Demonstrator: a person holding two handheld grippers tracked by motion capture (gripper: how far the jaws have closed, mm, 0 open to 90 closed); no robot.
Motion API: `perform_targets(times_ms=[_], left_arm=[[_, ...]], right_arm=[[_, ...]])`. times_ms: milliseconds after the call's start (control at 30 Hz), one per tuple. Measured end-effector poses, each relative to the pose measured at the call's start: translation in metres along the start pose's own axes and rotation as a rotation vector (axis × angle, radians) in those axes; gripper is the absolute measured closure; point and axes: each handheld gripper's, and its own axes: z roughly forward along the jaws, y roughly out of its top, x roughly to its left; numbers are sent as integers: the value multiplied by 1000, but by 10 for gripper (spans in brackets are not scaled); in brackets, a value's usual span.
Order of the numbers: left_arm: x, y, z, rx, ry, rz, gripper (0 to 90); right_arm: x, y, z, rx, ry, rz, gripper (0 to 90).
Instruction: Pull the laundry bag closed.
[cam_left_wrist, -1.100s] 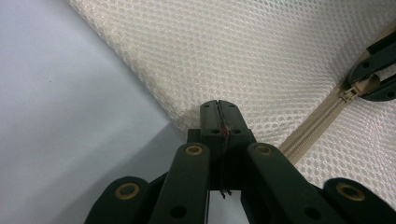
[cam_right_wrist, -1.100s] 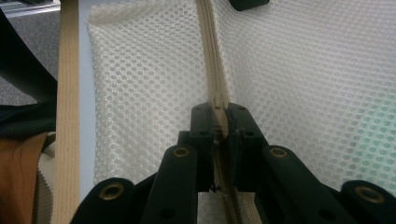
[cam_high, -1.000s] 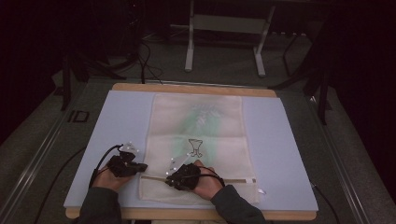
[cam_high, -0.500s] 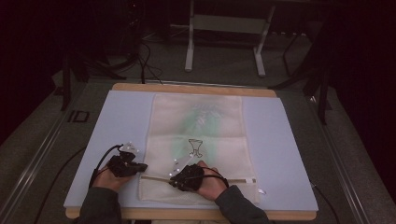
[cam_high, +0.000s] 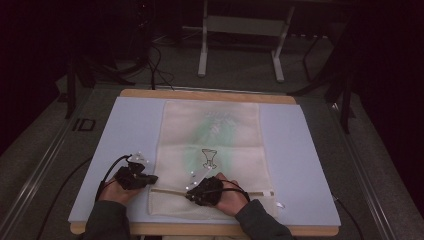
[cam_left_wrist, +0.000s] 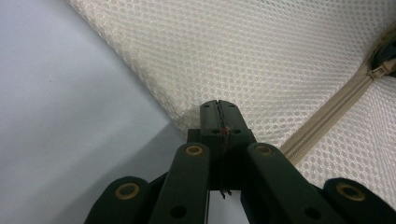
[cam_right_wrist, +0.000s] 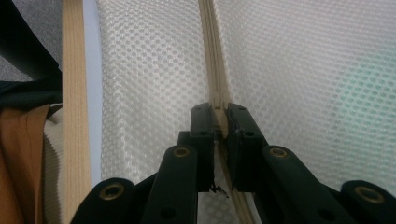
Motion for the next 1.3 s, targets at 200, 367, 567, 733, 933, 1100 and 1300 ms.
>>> perform_targets(times_ms=[200, 367, 567, 733, 933, 1100, 1300], left_arm=[[0, 0, 0, 3, 2, 4, 898], [0, 0, 0, 4, 3, 5, 898], [0, 0, 0, 4, 3, 3, 898], [0, 0, 0, 2, 2, 0, 898], [0, 0, 0, 0, 0, -1, 898], [0, 0, 0, 1, 1, -2, 898], [0, 0, 0, 0, -2, -5, 898]], right_arm=[[0, -2, -3, 5, -1, 3, 823], [-2, -5, -7, 10, -7, 6, 822], [-3, -9, -12, 24, -15, 9, 823], [-4, -12, -16, 20, -15, 14, 823], [-6, -16, -19, 23, -6, 27, 822], [-6, -19, -23, 27, -12, 31, 823], [-7, -20, -28, 27, -16, 34, 822]])
